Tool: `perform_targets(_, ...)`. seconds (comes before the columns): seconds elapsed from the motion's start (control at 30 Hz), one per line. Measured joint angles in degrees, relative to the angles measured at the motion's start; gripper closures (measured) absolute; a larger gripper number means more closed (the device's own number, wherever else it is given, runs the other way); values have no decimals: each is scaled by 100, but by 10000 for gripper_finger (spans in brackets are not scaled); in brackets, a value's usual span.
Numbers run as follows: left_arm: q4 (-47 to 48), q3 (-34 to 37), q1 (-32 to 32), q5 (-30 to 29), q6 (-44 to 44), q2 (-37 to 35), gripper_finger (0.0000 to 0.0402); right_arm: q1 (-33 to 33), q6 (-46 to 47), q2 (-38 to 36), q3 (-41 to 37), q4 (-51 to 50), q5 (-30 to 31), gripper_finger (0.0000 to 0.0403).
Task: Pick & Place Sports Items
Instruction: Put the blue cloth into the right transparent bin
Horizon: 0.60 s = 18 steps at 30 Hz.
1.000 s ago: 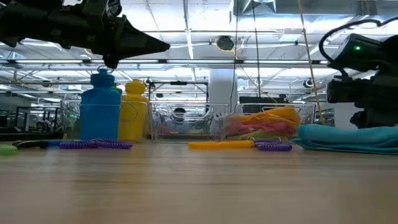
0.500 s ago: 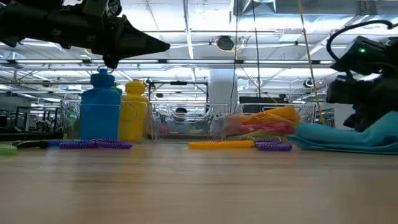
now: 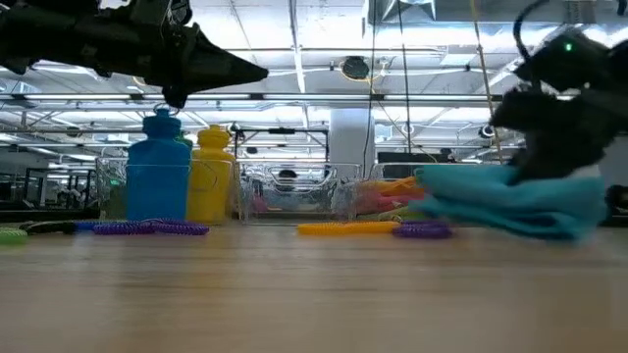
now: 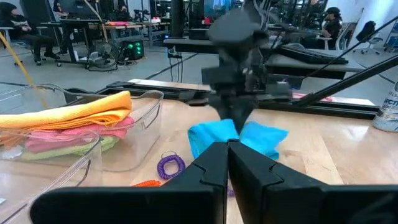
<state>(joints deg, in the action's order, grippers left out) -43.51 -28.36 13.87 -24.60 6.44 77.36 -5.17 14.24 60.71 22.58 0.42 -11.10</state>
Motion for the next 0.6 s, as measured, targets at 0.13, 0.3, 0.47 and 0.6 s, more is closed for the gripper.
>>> perform_targets(0.13,1,0,0,0,1,0,385,280,-296,-87,497,-5,346,402)
perform_targets(0.3,2,0,0,0,0,0,385,480,-812,-95,1112,47,696,402)
perform_targets(0.47,4,0,0,1,-2,0,385,259,-1326,-97,1566,264,1066,402)
perform_targets(0.6,6,0,0,0,-11,0,385,-361,-1329,-97,1734,625,1107,402)
